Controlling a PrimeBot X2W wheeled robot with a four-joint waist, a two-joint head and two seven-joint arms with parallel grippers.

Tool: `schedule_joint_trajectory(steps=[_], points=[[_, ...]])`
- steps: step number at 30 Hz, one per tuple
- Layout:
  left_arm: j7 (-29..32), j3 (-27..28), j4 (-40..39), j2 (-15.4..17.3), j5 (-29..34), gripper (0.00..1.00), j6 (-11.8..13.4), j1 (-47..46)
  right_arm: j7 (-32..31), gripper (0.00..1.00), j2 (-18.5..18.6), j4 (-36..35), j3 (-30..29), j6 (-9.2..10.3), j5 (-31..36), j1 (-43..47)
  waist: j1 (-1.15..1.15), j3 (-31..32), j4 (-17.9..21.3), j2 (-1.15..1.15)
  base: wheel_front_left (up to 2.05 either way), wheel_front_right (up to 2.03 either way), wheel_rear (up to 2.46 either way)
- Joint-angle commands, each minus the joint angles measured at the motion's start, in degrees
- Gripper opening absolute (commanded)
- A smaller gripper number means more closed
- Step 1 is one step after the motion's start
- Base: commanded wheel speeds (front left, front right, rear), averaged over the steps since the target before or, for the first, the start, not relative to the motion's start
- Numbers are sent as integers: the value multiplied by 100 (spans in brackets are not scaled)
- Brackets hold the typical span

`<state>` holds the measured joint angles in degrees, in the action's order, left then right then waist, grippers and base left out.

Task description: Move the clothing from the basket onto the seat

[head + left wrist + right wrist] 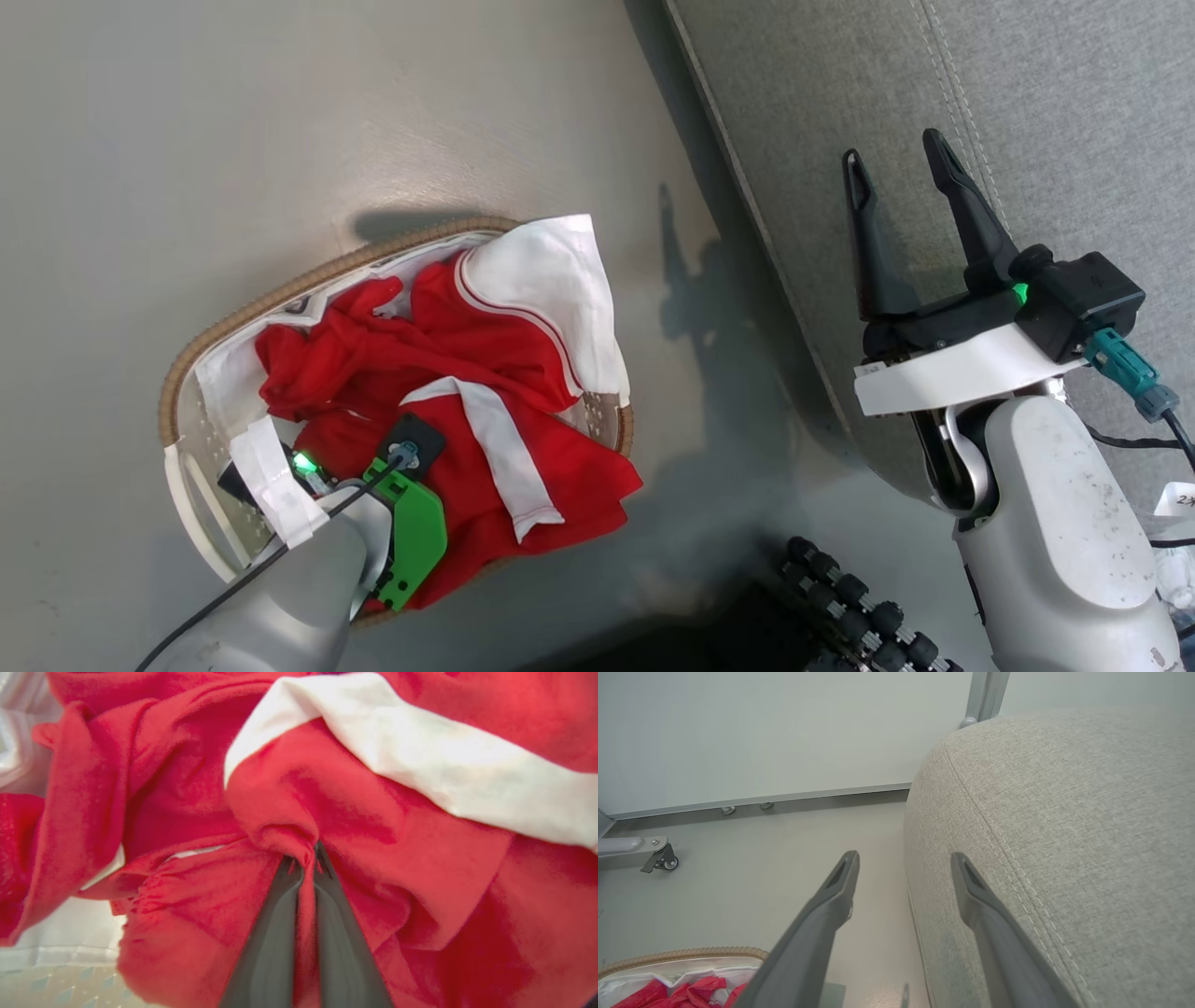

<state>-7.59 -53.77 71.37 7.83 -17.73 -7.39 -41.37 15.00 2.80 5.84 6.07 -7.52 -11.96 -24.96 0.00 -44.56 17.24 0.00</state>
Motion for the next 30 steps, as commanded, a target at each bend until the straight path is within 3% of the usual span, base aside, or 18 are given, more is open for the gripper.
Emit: schedule_joint_trajectory(steps=[1, 9, 15, 22, 30], points=[[-56, -36, -26, -7, -76, 0, -15, 105, 28, 100, 17, 24, -28, 6, 36, 81, 0, 173, -112, 0, 0, 0, 0], [-349, -324, -313, -114, -455, 0, -15, 332, 28, 100, 19, 174, -173, 6, 274, 272, 0, 838, -418, 0, 0, 0, 0], [-667, -670, -786, -166, -696, 0, -15, 325, 28, 100, 20, 303, -385, 6, 601, 633, 0, 1702, -811, 0, 0, 0, 0], [-772, -833, -1338, -37, -885, 0, -15, 189, 28, 100, 21, 409, -530, 6, 845, 1048, 0, 2614, -1099, 0, 0, 0, 0], [-757, -389, -2577, 399, -616, 0, 80, 70, 28, 100, 20, 508, -522, 6, 1022, 1530, 0, 3478, -1238, 0, 0, 0, 0]])
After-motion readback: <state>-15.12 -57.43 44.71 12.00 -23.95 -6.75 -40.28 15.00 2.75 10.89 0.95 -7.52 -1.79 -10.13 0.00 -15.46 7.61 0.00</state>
